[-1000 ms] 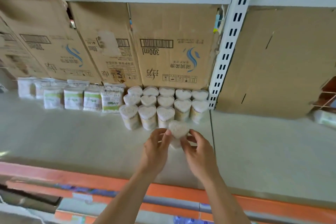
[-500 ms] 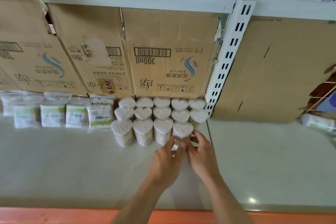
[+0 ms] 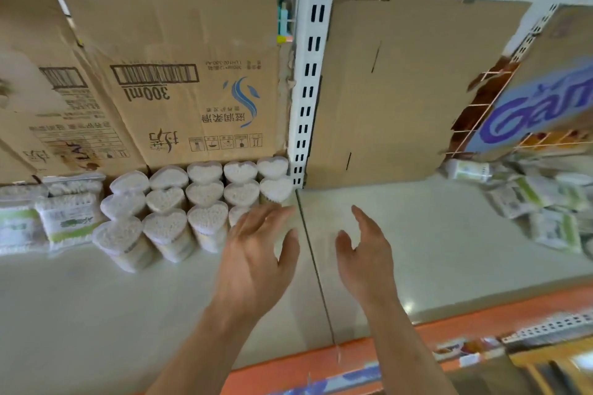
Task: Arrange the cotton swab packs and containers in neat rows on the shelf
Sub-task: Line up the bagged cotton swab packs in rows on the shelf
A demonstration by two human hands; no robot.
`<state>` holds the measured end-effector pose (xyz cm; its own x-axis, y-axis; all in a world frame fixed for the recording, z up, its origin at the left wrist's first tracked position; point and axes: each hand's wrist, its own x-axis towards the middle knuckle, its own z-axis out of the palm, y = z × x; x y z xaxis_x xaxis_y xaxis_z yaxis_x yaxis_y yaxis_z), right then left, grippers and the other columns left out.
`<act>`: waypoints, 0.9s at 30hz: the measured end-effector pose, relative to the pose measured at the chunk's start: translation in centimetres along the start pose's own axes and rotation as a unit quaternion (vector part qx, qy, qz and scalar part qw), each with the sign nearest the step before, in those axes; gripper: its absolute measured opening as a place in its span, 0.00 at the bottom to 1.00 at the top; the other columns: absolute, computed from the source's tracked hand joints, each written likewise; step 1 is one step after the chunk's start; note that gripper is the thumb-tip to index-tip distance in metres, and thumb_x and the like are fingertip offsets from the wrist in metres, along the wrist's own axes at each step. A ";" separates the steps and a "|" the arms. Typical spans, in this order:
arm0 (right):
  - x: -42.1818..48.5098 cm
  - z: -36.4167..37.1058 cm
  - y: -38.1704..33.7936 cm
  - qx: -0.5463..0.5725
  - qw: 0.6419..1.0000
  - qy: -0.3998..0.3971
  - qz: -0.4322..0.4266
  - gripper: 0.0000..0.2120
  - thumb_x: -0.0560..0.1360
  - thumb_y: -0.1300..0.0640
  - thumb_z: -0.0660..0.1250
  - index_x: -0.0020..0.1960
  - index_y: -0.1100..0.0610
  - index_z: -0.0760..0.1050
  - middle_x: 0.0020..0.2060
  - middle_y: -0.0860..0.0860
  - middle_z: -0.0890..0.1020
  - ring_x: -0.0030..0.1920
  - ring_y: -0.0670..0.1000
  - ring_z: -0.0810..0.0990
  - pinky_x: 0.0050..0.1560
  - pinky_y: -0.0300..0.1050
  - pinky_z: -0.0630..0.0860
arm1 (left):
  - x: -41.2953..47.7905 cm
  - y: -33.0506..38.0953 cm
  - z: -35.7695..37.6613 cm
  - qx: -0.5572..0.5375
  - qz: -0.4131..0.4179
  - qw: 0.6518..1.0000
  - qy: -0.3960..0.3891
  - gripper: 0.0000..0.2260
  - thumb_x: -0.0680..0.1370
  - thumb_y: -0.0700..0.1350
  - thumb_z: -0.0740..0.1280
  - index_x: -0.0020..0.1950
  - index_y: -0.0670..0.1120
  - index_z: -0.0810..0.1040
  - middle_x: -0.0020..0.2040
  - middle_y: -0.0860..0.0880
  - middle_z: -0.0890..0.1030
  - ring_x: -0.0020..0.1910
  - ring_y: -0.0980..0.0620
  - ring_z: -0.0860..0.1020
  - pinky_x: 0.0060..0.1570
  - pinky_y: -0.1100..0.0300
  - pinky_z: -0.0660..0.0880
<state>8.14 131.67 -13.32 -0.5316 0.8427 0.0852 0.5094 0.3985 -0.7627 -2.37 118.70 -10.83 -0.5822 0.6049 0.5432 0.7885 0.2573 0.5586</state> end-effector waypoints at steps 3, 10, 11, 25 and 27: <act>1.2 -3.5 2.5 -0.010 1.000 0.025 0.011 0.24 0.79 0.59 0.62 0.74 0.57 0.63 0.71 0.52 0.69 0.71 0.51 0.67 0.66 0.33 0.57 | 0.9 2.1 3.4 -0.010 -0.001 0.998 -0.060 0.18 0.76 0.51 0.59 0.62 0.45 0.77 0.59 0.46 0.79 0.60 0.48 0.76 0.58 0.48 0.75; 4.3 -12.4 10.4 -0.050 0.997 0.049 0.043 0.26 0.79 0.59 0.62 0.75 0.57 0.61 0.73 0.56 0.65 0.74 0.55 0.61 0.73 0.50 0.61 | 2.2 9.6 13.8 0.074 -0.029 0.973 -0.215 0.26 0.79 0.58 0.53 0.76 0.53 0.60 0.75 0.46 0.61 0.74 0.48 0.59 0.71 0.50 0.58; 4.9 -13.7 11.7 -0.056 0.996 0.054 0.048 0.26 0.79 0.59 0.62 0.75 0.57 0.61 0.74 0.56 0.64 0.75 0.56 0.59 0.73 0.52 0.60 | 2.5 10.7 15.3 0.084 -0.030 0.969 -0.230 0.26 0.80 0.58 0.53 0.76 0.53 0.57 0.76 0.47 0.59 0.75 0.48 0.56 0.72 0.51 0.55; 11.4 -25.5 24.5 -0.122 0.977 0.113 0.133 0.26 0.77 0.57 0.63 0.73 0.61 0.62 0.70 0.59 0.67 0.71 0.60 0.63 0.71 0.57 0.59 | 9.4 23.2 32.9 0.011 -0.031 0.939 -0.342 0.26 0.80 0.50 0.60 0.76 0.48 0.58 0.73 0.46 0.64 0.70 0.45 0.65 0.69 0.50 0.63; 11.8 -25.8 25.2 -0.119 0.976 0.104 0.151 0.28 0.77 0.55 0.63 0.74 0.61 0.59 0.71 0.59 0.66 0.72 0.60 0.61 0.72 0.57 0.58 | 10.6 24.2 34.6 -0.030 -0.052 0.932 -0.357 0.25 0.80 0.48 0.60 0.76 0.47 0.58 0.74 0.45 0.64 0.71 0.46 0.64 0.69 0.54 0.60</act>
<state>32.19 160.99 -15.03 -0.1971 0.9800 0.0275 0.7767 0.1732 -0.6056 17.43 157.45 -13.24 -0.3573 0.9321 -0.0590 0.7105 0.3123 0.6306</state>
